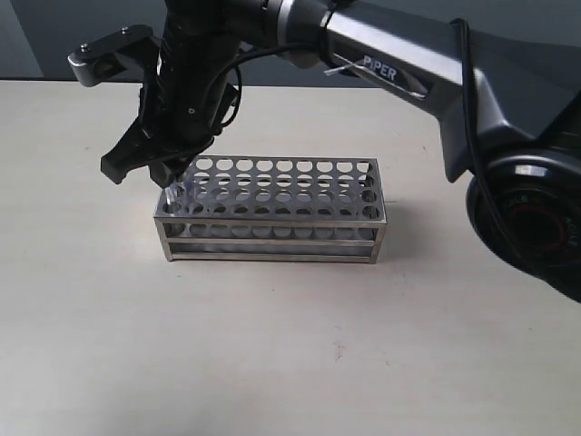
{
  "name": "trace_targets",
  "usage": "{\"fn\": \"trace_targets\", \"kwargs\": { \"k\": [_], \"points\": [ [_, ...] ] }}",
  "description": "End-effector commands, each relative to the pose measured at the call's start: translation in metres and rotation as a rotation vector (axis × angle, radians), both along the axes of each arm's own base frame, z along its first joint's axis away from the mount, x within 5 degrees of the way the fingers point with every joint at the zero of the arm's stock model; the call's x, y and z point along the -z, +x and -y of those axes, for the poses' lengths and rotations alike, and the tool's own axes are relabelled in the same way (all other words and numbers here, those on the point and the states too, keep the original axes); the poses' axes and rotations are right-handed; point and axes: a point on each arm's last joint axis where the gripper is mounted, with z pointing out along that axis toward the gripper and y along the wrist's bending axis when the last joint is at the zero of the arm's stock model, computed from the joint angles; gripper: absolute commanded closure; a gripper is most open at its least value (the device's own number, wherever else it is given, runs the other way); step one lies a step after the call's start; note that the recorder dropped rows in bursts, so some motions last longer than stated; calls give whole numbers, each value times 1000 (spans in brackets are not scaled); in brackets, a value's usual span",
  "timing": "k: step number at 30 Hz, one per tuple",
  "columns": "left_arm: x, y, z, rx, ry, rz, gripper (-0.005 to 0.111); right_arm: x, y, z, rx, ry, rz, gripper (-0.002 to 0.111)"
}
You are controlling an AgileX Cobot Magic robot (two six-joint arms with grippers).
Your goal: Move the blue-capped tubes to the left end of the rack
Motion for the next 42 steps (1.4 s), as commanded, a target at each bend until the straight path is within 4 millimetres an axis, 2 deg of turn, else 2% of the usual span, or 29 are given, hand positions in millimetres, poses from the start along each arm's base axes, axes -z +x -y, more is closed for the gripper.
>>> {"fn": "trace_targets", "kwargs": {
  "k": [1,6,12,14,18,20,23,27,31,35,42],
  "points": [
    [-2,-1,1,12,-11,12,106,8,3,-4,2,12,6,109],
    [-2,-1,1,12,-11,12,106,23,5,-7,2,-13,-9,109],
    [-2,-1,1,12,-11,12,106,22,7,-6,5,-16,12,106],
    [-2,-1,1,12,-11,12,106,20,6,-6,5,-13,15,97],
    [-2,-1,1,12,-11,12,106,17,6,-5,6,-9,16,68],
    [-2,-1,1,12,-11,12,106,16,6,-5,20,-7,11,62],
    [-2,-1,1,12,-11,12,106,12,5,-4,36,-5,5,66],
    [-2,-1,1,12,-11,12,106,2,2,1,29,-20,5,83],
    [-2,-1,1,12,-11,12,106,-17,0,9,27,-31,32,93],
    [-2,-1,1,12,-11,12,106,-44,-2,19,38,-13,102,93],
    [-2,-1,1,12,-11,12,106,-114,-8,52,125,28,293,93]
  ]
}}
